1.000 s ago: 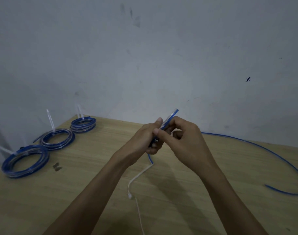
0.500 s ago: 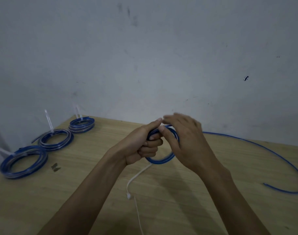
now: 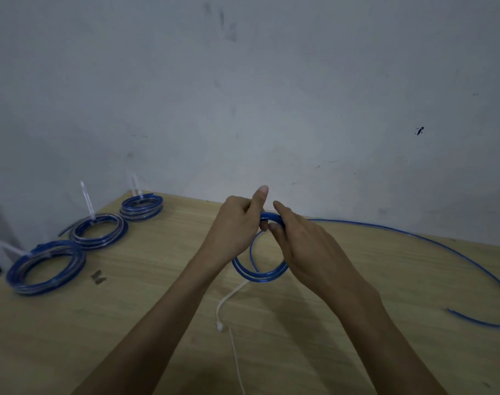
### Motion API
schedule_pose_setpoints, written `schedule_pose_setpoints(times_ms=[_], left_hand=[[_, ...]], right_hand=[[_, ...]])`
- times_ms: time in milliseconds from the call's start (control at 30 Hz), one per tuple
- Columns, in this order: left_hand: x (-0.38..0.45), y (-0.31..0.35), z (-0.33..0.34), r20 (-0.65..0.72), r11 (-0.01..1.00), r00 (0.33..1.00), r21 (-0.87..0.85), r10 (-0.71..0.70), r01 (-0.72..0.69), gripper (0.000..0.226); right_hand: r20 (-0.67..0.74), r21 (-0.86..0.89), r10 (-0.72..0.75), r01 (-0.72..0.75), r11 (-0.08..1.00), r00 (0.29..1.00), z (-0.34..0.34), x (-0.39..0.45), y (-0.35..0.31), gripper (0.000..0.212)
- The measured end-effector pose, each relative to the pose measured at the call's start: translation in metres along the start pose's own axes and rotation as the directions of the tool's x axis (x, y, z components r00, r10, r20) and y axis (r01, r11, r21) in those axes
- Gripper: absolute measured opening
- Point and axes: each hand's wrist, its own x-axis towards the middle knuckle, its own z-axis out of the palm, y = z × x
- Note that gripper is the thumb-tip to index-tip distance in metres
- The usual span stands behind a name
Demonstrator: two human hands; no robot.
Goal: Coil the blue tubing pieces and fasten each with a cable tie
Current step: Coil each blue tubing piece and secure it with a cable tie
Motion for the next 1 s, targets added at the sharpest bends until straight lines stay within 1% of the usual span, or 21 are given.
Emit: schedule_pose_setpoints(times_ms=[67, 133, 233, 300, 467, 633, 733, 767, 800, 833, 867, 933, 967, 1000], left_hand=[[0.0, -0.001, 0.003, -0.014, 0.999, 1.0, 0.028, 0.027, -0.027, 0.07], [-0.002, -0.003, 0.006, 0.007, 0.99, 0.998, 0.123, 0.062, -0.062, 0.065], [-0.005, -0.011, 0.013, 0.055, 0.936, 0.987, 0.314, 0.149, -0.159, 0.058], [-0.007, -0.017, 0.015, 0.071, 0.909, 0.982, 0.373, 0.174, -0.188, 0.056], [-0.02, -0.045, -0.001, 0.022, 0.903, 0.993, 0.414, 0.115, -0.114, 0.065], [-0.048, -0.071, -0.021, -0.113, 0.908, 0.99, 0.418, 0.088, -0.033, 0.058], [-0.055, -0.082, -0.032, -0.202, 0.912, 0.977, 0.41, 0.062, 0.027, 0.052], [-0.056, -0.084, -0.036, -0.225, 0.911, 0.973, 0.411, 0.054, 0.044, 0.05], [-0.057, -0.086, -0.039, -0.24, 0.911, 0.969, 0.409, 0.051, 0.053, 0.05], [-0.057, -0.087, -0.042, -0.248, 0.911, 0.967, 0.408, 0.05, 0.058, 0.05], [-0.058, -0.089, -0.043, -0.25, 0.909, 0.967, 0.411, 0.048, 0.061, 0.05], [-0.059, -0.093, -0.044, -0.24, 0.901, 0.969, 0.428, 0.048, 0.062, 0.052], [-0.06, -0.095, -0.043, -0.236, 0.897, 0.97, 0.439, 0.051, 0.059, 0.051], [-0.061, -0.097, -0.043, -0.234, 0.894, 0.971, 0.444, 0.056, 0.056, 0.05]], right_hand=[[-0.025, -0.037, -0.009, 0.008, 0.999, 1.0, 0.005, 0.001, 0.002, 0.035], [-0.062, -0.08, -0.006, 0.001, 0.997, 0.998, 0.009, 0.002, 0.007, 0.027], [-0.08, -0.091, 0.051, -0.059, 0.994, 0.995, 0.011, 0.005, 0.016, 0.028], [-0.065, -0.075, 0.066, -0.071, 0.995, 0.996, 0.012, 0.006, 0.016, 0.031], [-0.004, -0.118, 0.02, -0.021, 0.993, 1.0, 0.028, 0.001, -0.003, 0.036], [0.023, -0.1, -0.023, 0.025, 0.995, 0.999, 0.049, -0.004, -0.021, 0.048], [0.056, -0.119, 0.01, -0.003, 0.993, 0.998, 0.045, -0.009, -0.027, 0.056], [0.089, -0.136, 0.036, -0.024, 0.99, 0.995, 0.041, -0.011, -0.028, 0.057], [0.151, -0.146, 0.062, -0.04, 0.989, 0.987, 0.037, -0.013, -0.029, 0.057], [0.245, -0.148, 0.082, -0.046, 0.988, 0.966, 0.032, -0.016, -0.031, 0.057], [0.359, -0.151, 0.093, -0.041, 0.988, 0.928, 0.028, -0.021, -0.034, 0.057], [0.567, -0.171, 0.092, 0.007, 0.985, 0.818, 0.024, -0.029, -0.043, 0.06], [0.636, -0.183, 0.082, 0.047, 0.982, 0.767, 0.026, -0.032, -0.046, 0.057], [0.678, -0.198, 0.075, 0.083, 0.977, 0.731, 0.029, -0.035, -0.05, 0.054]])
